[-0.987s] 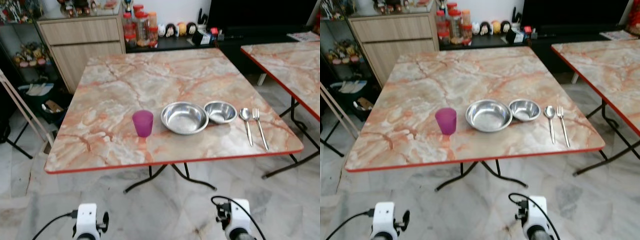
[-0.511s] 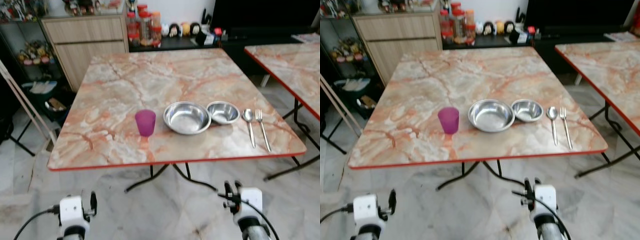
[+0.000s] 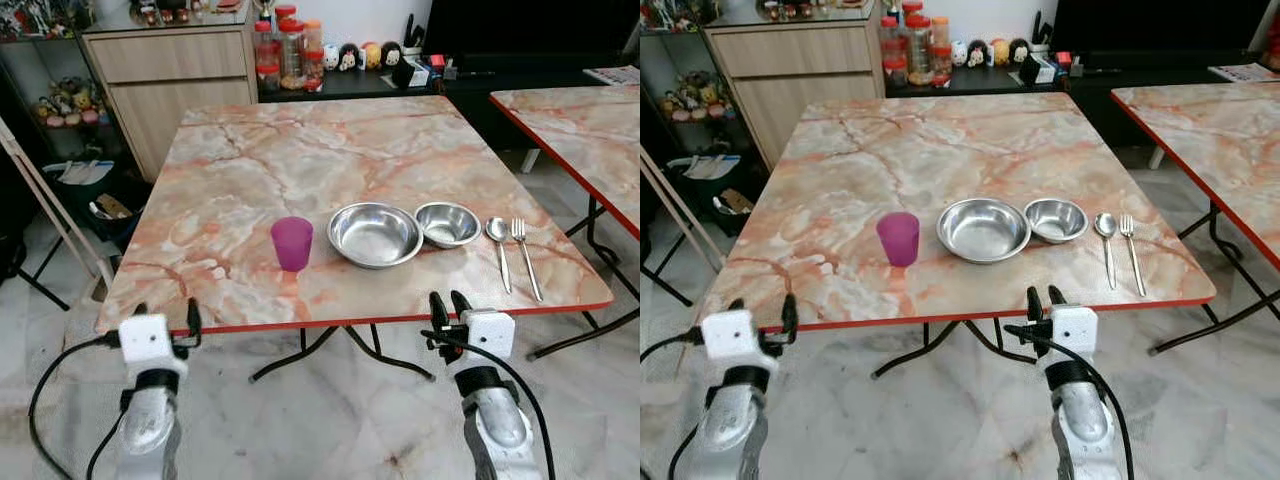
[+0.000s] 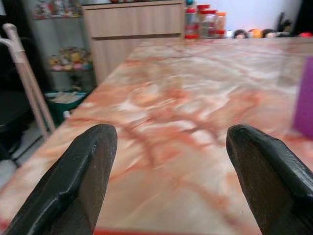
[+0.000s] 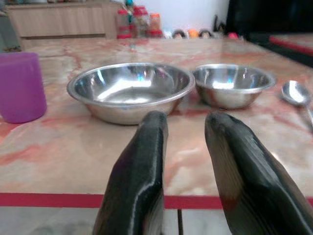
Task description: Setting the table
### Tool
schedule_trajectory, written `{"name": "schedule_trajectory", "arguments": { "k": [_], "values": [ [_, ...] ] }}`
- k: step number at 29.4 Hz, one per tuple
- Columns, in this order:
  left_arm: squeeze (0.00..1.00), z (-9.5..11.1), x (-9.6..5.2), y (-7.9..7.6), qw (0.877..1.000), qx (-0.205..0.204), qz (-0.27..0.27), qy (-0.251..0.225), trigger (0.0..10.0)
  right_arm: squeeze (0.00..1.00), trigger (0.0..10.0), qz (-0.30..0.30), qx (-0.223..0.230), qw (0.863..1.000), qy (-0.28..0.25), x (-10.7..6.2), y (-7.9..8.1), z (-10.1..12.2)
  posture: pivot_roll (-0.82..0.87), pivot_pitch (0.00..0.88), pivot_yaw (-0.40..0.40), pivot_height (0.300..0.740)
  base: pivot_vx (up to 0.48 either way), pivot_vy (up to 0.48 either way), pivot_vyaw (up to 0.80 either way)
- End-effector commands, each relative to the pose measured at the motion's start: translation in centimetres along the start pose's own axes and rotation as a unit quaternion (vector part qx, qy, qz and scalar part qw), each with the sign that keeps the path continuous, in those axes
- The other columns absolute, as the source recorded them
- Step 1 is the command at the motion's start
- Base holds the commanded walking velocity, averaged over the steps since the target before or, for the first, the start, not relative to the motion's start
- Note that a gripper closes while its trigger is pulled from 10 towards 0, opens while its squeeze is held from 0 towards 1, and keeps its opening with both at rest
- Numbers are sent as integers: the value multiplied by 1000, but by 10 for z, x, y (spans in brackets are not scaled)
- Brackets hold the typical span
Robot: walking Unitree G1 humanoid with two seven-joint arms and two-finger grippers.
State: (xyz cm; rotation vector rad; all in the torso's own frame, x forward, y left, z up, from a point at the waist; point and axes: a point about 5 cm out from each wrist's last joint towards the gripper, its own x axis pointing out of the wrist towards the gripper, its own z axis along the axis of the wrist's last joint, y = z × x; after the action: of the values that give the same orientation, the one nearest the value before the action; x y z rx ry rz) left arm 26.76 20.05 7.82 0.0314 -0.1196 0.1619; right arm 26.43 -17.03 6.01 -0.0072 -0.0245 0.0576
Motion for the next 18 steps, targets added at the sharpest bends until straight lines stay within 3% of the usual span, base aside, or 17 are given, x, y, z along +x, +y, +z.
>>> {"name": "schedule_trajectory", "arguments": {
  "k": [1, 10, 18],
  "values": [
    [0, 2, 10, -13, 1000, -13, -16, 10, 10000, 0, 10000, 11, 4, 1000, 8, 8, 8, 3, -32, 0, 6, 740, 0, 0, 0],
    [0, 5, 25, -41, 998, -14, -64, 25, 10000, 0, 10000, 28, 16, 999, 12, 22, 21, 8, -42, 0, 17, 740, 0, 0, 0],
    [0, 2, 24, -45, 997, -23, -65, 27, 10000, 0, 10000, 35, 30, 999, 4, 30, 31, 12, -40, 0, 18, 740, 0, 0, 0]
  ]
}}
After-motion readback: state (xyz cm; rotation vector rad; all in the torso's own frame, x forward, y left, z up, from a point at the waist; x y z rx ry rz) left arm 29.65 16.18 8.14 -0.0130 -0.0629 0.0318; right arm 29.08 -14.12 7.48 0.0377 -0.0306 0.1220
